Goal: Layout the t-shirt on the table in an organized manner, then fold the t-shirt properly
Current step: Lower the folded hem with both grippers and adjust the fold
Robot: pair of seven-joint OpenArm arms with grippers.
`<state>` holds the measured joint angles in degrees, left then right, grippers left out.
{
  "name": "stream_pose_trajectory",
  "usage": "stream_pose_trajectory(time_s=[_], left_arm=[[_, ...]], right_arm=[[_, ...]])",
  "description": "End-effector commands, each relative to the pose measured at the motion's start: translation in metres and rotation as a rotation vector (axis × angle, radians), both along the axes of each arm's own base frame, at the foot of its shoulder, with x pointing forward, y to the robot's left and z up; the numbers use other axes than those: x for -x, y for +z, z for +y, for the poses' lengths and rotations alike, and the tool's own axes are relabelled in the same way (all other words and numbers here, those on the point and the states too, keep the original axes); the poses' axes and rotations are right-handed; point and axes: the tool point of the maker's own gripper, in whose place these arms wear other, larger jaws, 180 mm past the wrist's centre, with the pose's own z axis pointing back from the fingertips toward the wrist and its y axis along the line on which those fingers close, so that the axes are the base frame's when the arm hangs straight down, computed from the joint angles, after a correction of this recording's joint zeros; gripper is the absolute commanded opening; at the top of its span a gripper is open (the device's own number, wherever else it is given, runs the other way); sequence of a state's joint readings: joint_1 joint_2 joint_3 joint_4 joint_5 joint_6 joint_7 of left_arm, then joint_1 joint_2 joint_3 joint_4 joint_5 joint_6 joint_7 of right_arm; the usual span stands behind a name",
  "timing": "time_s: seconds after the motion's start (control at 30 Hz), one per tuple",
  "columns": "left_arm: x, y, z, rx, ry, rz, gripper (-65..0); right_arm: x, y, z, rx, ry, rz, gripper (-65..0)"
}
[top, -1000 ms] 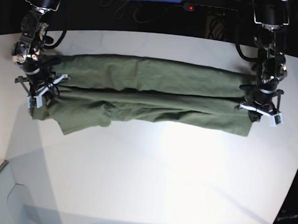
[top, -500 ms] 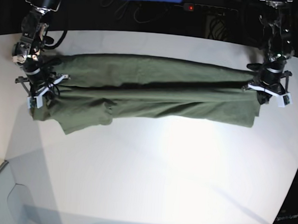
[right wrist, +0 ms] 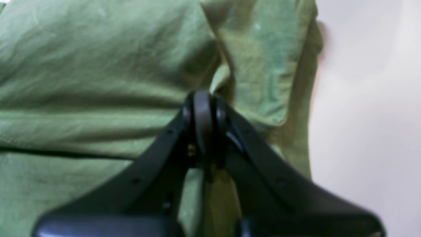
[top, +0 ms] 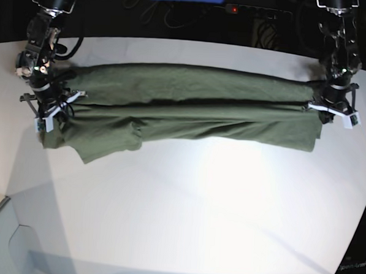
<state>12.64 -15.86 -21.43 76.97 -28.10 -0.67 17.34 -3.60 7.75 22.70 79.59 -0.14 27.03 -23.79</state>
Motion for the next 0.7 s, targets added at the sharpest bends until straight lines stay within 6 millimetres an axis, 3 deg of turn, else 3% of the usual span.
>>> stream_pose_trajectory(time_s=[0.0, 0.2, 0.3, 0.43, 0.67], left_arm=[[-0.004, 0.010, 0.009, -0.034, 0.007, -0.022, -61.5], [0.003, 0.009, 0.012, -0.037, 0.015, -0.014, -35.0], [0.003, 0.023, 0.007, -0.053, -0.007, -0.047, -27.7], [-0.005, 0.042, 0.002, -0.067, -0.028, -0.095, -24.9], [-0.021, 0.047, -0.001, -0.056, -0.029, -0.122, -24.6]], right_arm=[[0.000, 0.003, -0.008, 0.027, -0.004, 0.004, -65.0], [0.000, 0.003, -0.008, 0.027, -0.004, 0.004, -65.0], [0.000, 0.003, -0.008, 0.027, -0.004, 0.004, -65.0], [0.000, 0.003, -0.008, 0.027, -0.004, 0.004, -65.0], [0.001, 0.003, -0.007, 0.025, -0.004, 0.005, -65.0]])
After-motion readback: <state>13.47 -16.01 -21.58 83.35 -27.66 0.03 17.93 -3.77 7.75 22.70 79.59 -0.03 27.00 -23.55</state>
